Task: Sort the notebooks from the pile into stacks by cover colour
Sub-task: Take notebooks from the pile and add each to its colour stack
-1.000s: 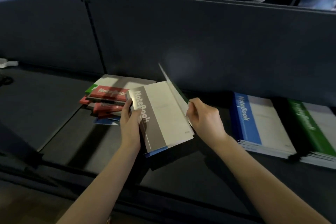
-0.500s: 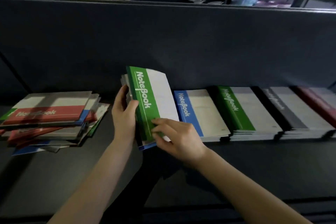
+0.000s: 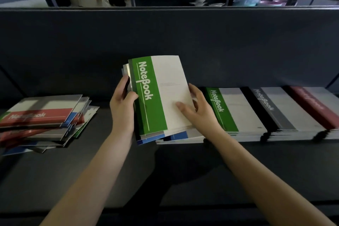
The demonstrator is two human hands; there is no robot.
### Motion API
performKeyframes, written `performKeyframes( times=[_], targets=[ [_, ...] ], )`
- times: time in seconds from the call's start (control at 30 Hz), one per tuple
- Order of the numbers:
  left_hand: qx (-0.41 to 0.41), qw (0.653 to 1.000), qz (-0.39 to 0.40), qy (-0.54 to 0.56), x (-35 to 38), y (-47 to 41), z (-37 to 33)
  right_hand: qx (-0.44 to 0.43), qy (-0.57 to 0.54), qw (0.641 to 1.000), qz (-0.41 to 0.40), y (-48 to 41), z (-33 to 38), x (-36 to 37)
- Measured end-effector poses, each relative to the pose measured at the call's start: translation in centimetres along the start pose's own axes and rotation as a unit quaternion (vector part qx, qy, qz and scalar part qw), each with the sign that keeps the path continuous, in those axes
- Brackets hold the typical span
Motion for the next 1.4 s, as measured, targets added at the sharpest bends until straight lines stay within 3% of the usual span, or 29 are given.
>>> performKeyframes(
  times=[0.13, 0.4, 0.57, 0.77, 0.97, 1.13, 1.4],
  targets=[
    [0.001, 1.000, 0.022, 0.007, 2.8, 2.0, 0.4, 0.046, -0.058, 0.997, 0.001, 0.5, -1.4, -2.1],
    [-0.043, 0.997, 0.057, 0.043, 10.1, 6.2, 3.5, -0.021, -0.092, 0.992, -0.087, 4.1, -1.7, -10.3],
    [-0.178, 0.964, 0.142, 0.137, 16.3, 9.7, 7.6, -0.017, -0.083, 0.986, -0.143, 5.2, -2.8, -15.9],
    [-0.227, 0.949, 0.174, 0.131, 18.9, 12.5, 9.1, 0.000, -0.051, 0.988, -0.145, 4.9, -4.2, -18.8],
    [-0.216, 0.957, 0.138, 0.135, 17.6, 12.7, 9.0, -0.006, -0.028, 0.991, -0.128, 4.3, -4.8, -18.4],
    [-0.197, 0.970, 0.070, 0.120, 14.5, 11.9, 9.4, -0.024, 0.026, 0.984, -0.174, 3.3, -2.8, -20.9],
    [-0.150, 0.986, -0.026, 0.074, 9.0, 10.5, 9.3, 0.046, 0.161, 0.975, -0.148, 1.0, -4.4, -21.9]
  ],
)
Point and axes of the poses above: each hand's wrist, its own y-axis away from the middle knuckle, its own x-axis out of the palm, z = x × y, the point moved 10 cm from there along -y, towards the middle knuckle, and after that the axes turned 15 degrees about -y, right-handed, at the moved point
